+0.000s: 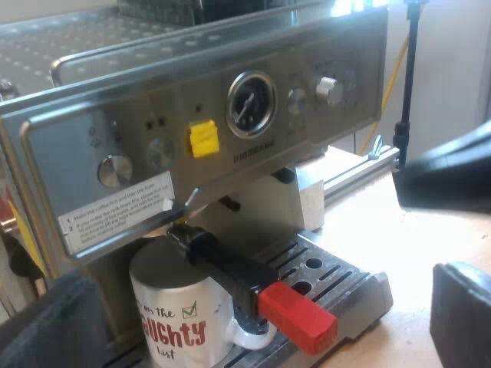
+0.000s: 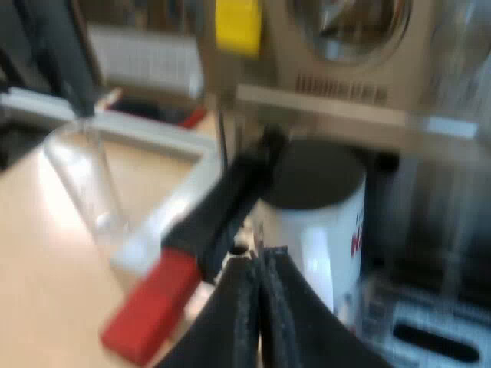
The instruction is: Place mug into machine
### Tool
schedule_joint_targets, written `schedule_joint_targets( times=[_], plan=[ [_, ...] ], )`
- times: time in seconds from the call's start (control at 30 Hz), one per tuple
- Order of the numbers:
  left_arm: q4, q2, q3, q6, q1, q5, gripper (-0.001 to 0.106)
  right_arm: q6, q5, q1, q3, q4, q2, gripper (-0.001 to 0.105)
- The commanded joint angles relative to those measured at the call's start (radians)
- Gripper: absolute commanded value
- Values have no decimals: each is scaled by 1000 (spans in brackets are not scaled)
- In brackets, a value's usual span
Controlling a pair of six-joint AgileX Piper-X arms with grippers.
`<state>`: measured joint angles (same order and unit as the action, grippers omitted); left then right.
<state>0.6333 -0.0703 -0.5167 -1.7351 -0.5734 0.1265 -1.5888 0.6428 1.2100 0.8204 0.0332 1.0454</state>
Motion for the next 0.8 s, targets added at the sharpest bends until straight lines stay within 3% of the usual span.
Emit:
schedule_joint_targets(
  times=[0.03,0.3,0.57,0.63,0.8],
  plan=[
    [-7,4,-13,-10,-8,10,87,-16,13,0,36,-54,20,0],
    [-7,4,-12,-10,-8,13,87,-30,11,-19,54,-201,131,0],
    [-7,4,-12,-10,-8,25,87,-33,7,-51,112,-209,187,0],
    [-7,4,-12,-10,-8,30,87,-66,-15,-86,208,-209,276,0],
    [-7,4,-12,-10,-8,32,87,-76,-47,-113,271,-209,342,0]
  ],
)
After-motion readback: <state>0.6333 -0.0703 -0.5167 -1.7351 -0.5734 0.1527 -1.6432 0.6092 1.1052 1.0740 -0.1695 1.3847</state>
